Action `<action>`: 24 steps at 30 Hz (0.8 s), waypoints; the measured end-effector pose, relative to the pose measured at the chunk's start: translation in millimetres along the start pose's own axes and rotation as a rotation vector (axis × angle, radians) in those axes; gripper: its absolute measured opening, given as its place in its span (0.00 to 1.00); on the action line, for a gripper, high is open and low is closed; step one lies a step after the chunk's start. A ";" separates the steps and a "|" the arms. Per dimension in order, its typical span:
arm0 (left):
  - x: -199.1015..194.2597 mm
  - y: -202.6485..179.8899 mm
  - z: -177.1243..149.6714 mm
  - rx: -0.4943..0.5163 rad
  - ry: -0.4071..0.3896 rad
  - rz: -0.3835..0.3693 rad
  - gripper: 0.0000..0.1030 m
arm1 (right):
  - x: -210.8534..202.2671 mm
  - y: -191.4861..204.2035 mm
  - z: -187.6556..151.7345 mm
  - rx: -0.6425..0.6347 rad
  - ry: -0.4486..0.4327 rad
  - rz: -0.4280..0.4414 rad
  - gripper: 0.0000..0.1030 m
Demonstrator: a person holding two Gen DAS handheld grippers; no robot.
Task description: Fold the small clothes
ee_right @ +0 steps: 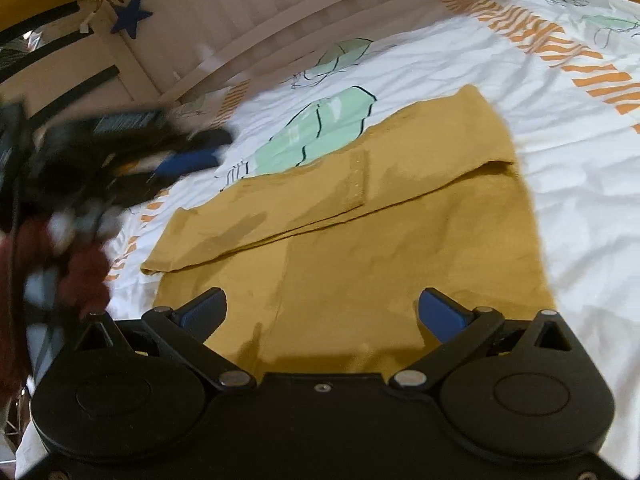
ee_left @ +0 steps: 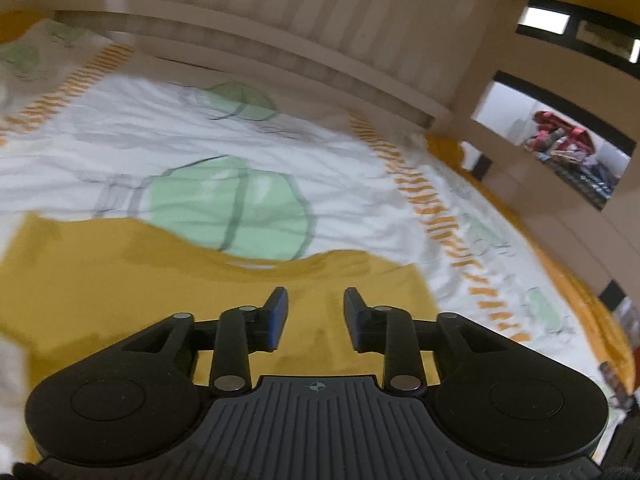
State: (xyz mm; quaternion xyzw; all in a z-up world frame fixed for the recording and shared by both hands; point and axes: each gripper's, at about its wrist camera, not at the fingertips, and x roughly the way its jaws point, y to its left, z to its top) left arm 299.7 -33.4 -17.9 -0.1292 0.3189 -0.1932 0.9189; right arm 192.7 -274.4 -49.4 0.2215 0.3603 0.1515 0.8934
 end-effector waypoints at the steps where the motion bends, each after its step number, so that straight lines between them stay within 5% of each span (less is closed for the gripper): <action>1: -5.7 5.5 -3.8 -0.006 0.002 0.024 0.31 | -0.9 0.0 1.1 0.004 -0.002 0.000 1.00; 6: -25.2 55.7 -22.5 -0.049 0.026 0.167 0.32 | 14.5 4.7 20.5 -0.023 -0.034 -0.002 0.98; 9: -31.5 83.7 -38.1 -0.091 0.049 0.243 0.32 | 28.0 5.6 32.8 -0.044 -0.042 0.007 0.82; 13: -34.7 103.3 -57.6 -0.113 0.056 0.302 0.31 | 51.5 6.7 48.4 -0.053 -0.051 -0.016 0.74; 20: -29.0 96.0 -80.4 0.001 -0.040 0.326 0.34 | 87.8 4.2 59.2 -0.060 -0.019 -0.075 0.72; 24: -28.9 100.4 -83.0 -0.018 -0.054 0.301 0.37 | 102.2 2.0 62.0 -0.050 0.007 -0.092 0.71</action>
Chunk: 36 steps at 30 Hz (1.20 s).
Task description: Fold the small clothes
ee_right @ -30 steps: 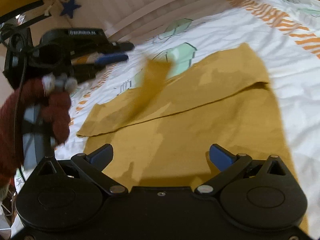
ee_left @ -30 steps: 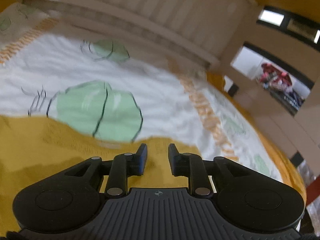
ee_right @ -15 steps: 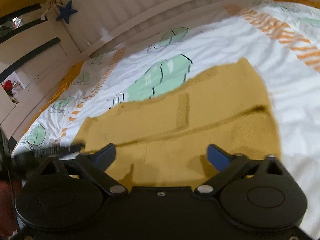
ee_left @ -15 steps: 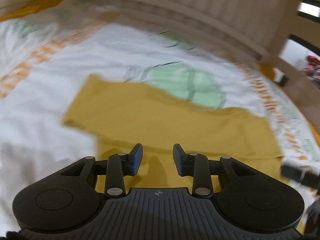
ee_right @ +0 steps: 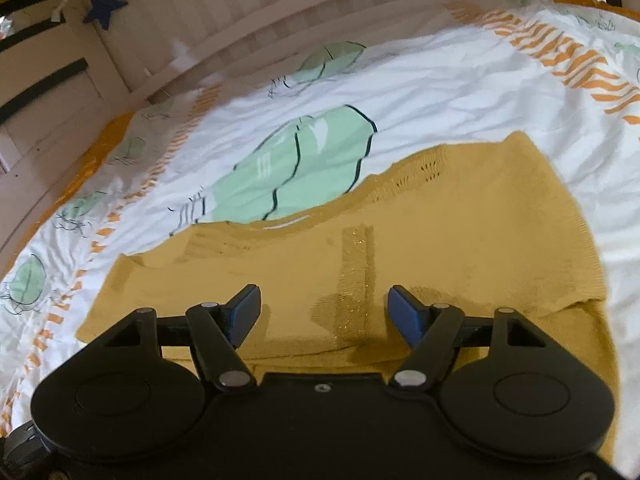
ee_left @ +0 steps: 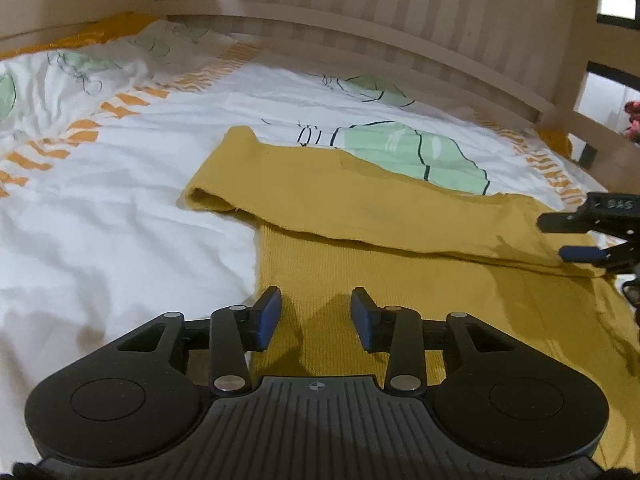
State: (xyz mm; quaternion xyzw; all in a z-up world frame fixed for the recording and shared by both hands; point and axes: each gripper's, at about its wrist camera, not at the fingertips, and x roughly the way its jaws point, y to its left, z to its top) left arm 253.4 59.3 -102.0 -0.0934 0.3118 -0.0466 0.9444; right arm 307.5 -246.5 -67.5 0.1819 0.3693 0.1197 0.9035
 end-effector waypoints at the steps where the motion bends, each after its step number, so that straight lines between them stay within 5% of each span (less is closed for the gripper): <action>1: -0.1 3.3 -1.8 -0.011 -0.002 -0.009 0.37 | 3.6 -0.3 0.0 0.005 0.005 0.001 0.68; 4: -0.9 8.4 -5.8 -0.030 -0.009 -0.025 0.37 | 14.2 0.1 0.8 0.030 0.030 0.012 0.48; 5: -0.3 8.1 -6.2 -0.030 -0.009 -0.024 0.37 | 17.5 1.2 1.1 0.032 0.043 0.012 0.24; 6: -0.1 7.7 -6.5 -0.029 -0.010 -0.023 0.37 | 19.6 2.9 2.3 0.034 0.053 0.016 0.16; 14: 1.2 8.5 -7.0 -0.028 -0.010 -0.023 0.37 | -37.8 22.5 44.9 -0.071 -0.059 0.075 0.14; 20: 1.2 6.8 -7.3 -0.016 -0.009 -0.015 0.37 | -58.9 -17.3 68.0 -0.075 -0.098 -0.066 0.14; 27: 1.2 6.8 -7.3 -0.016 -0.010 -0.014 0.37 | -32.6 -59.8 52.2 -0.036 -0.005 -0.171 0.14; 36: 1.2 6.7 -7.5 -0.014 -0.010 -0.013 0.37 | -28.0 -73.0 40.2 -0.044 -0.008 -0.303 0.14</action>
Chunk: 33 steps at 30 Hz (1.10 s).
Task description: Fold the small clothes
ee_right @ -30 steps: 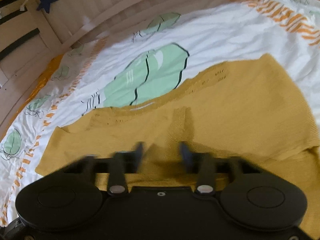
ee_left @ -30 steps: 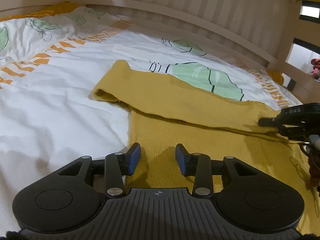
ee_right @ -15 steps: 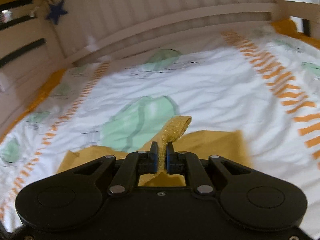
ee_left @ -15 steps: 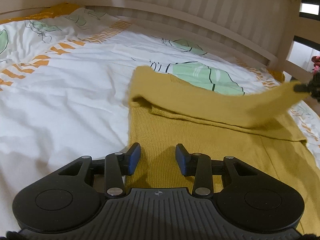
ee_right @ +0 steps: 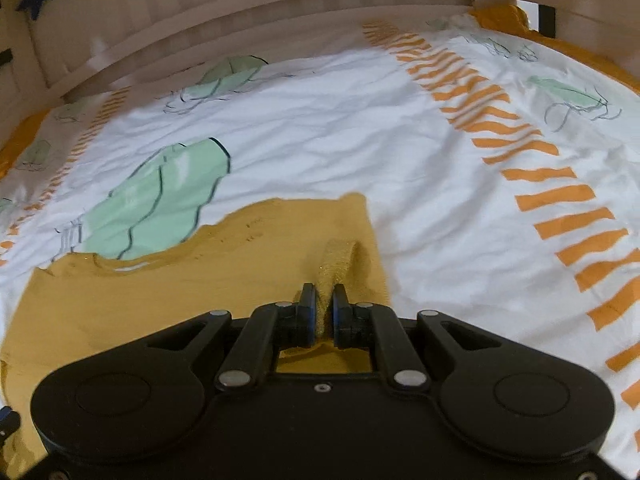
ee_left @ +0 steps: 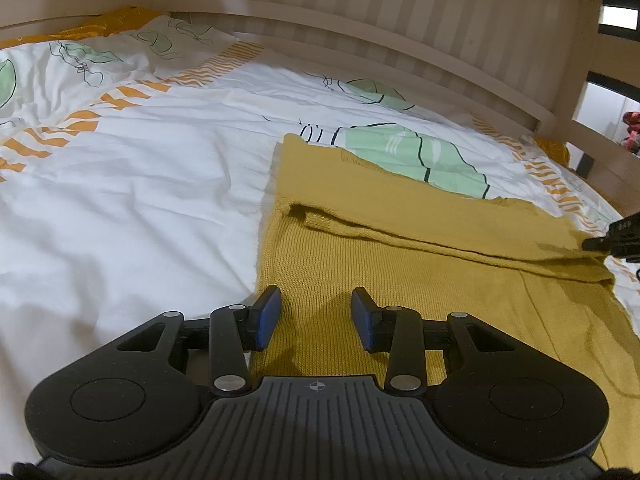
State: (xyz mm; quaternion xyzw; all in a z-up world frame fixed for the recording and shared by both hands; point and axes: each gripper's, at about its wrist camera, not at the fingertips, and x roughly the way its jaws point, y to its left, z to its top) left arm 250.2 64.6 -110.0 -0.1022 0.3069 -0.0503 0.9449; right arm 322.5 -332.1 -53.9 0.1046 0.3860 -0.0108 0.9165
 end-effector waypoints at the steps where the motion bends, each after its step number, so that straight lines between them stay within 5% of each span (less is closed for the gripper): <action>1: -0.1 -0.1 0.1 0.000 0.000 0.000 0.37 | 2.0 1.8 -2.1 -0.018 0.005 -0.010 0.14; 5: 0.0 -0.2 0.0 0.000 0.000 0.000 0.37 | 7.8 2.4 -9.9 -0.024 0.002 -0.037 0.17; 10: 0.1 0.5 0.5 0.004 0.001 0.003 0.37 | -1.5 -3.8 -14.6 -0.016 -0.027 -0.092 0.52; 13: 0.1 -0.9 0.7 0.010 0.003 0.007 0.37 | -10.8 -12.5 -18.4 -0.003 -0.035 -0.127 0.59; 25: 1.5 -6.1 4.3 0.051 0.030 0.023 0.41 | -84.1 -15.3 -64.4 0.103 -0.009 0.077 0.77; 33: 0.4 -16.4 14.5 0.148 0.132 0.015 0.49 | -129.9 2.4 -100.0 0.050 0.016 0.157 0.88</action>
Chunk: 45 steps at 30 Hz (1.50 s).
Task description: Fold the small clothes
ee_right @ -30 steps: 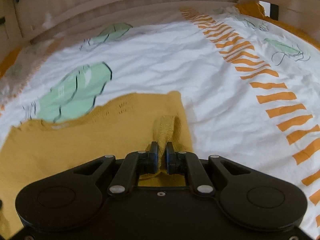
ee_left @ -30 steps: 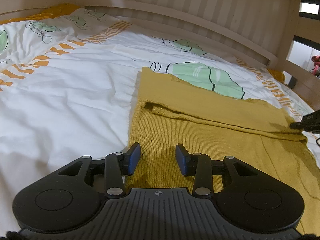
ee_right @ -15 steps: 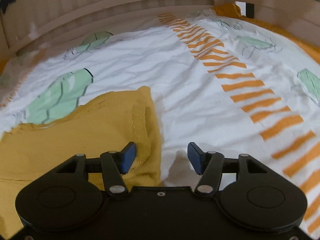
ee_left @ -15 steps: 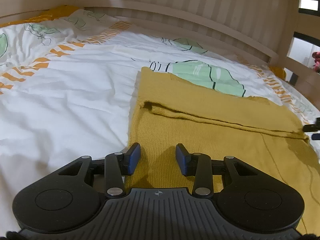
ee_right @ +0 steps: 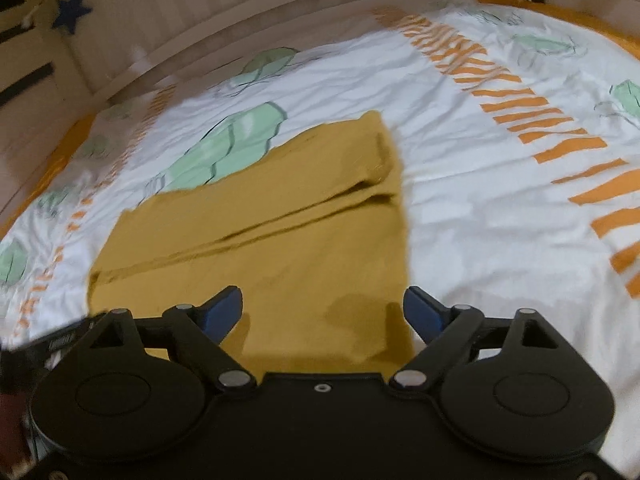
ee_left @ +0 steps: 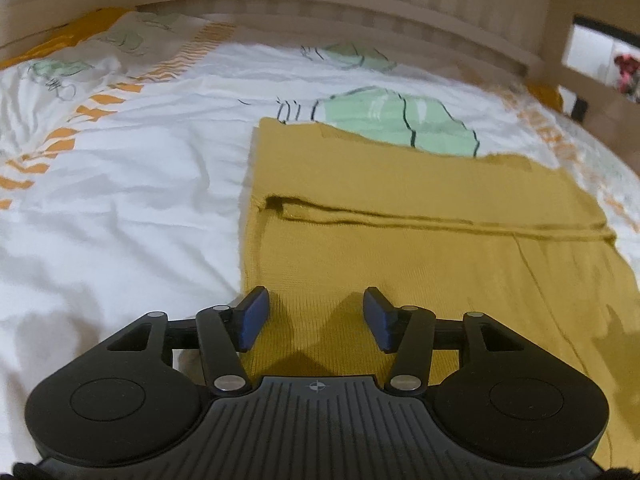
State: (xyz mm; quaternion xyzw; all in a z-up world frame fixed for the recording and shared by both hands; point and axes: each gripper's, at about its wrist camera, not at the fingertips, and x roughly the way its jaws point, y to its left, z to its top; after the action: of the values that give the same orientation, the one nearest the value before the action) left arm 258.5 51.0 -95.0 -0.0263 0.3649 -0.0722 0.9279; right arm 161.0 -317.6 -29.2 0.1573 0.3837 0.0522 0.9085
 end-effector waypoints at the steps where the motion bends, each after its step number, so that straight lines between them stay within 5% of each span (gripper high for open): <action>1: -1.9 -1.7 -0.7 0.014 0.009 0.003 0.49 | -4.7 2.4 -3.8 -0.009 0.002 0.003 0.90; 9: -35.2 -5.9 -14.6 0.051 0.099 -0.027 0.49 | -37.5 7.5 -30.8 -0.018 -0.006 0.020 0.93; 26: -106.4 12.1 -66.8 -0.112 0.169 -0.091 0.49 | -98.9 -18.5 -71.4 0.056 -0.042 -0.009 0.99; 39: -139.6 13.4 -94.8 -0.224 0.175 -0.069 0.49 | -86.9 -37.1 -84.3 0.170 0.054 -0.009 0.99; 45: -151.8 6.9 -102.1 -0.190 0.179 -0.048 0.49 | -82.0 -39.6 -86.4 0.181 0.080 0.000 1.00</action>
State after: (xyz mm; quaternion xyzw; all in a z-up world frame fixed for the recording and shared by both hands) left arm 80.0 81.5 -68.3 -0.1164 0.4506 -0.0615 0.8830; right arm 41.0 -351.6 -43.0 0.2365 0.4227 0.0235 0.8746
